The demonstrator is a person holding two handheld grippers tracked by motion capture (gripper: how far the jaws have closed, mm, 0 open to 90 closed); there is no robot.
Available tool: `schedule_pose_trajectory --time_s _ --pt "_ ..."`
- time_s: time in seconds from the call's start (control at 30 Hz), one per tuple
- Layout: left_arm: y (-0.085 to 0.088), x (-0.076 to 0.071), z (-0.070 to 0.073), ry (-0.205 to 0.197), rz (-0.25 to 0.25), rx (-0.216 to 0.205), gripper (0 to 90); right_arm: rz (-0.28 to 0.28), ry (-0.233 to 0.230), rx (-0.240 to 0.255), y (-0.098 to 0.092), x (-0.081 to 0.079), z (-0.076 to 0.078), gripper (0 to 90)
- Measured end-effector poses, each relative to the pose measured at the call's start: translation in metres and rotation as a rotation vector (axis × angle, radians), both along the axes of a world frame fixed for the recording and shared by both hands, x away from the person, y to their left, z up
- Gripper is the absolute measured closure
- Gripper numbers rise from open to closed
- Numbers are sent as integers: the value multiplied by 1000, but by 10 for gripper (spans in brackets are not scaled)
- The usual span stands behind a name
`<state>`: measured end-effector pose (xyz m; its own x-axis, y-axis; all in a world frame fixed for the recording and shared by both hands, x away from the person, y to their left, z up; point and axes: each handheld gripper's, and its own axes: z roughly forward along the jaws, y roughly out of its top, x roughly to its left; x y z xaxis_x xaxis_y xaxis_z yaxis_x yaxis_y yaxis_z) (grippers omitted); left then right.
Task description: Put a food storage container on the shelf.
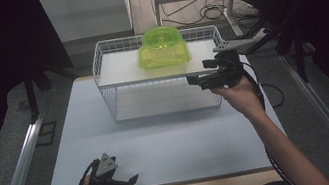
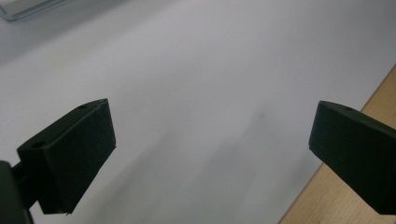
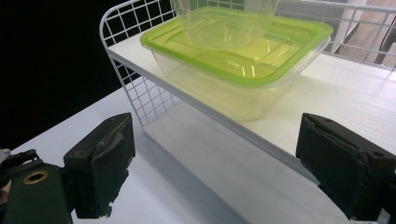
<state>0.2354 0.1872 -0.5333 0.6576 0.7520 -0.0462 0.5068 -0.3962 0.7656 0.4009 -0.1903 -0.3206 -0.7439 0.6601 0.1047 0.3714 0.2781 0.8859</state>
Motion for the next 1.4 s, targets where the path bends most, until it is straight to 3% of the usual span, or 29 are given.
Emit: schedule_pose_trajectory --time_s 0.4,0.73,1.1,1.4 --pt "0 -2 1 -27 -40 -58 12 -1 -14 -38 -2 -11 -13 81" --pt "-1 -2 1 -38 -47 -40 13 -4 -30 -55 -6 -24 -25 56" --pt "-2 -3 1 -44 -51 -12 13 -10 -61 -116 -13 -38 -52 44" --pt "-3 -3 1 -41 -52 4 13 -18 -52 -123 -23 -48 -71 44"
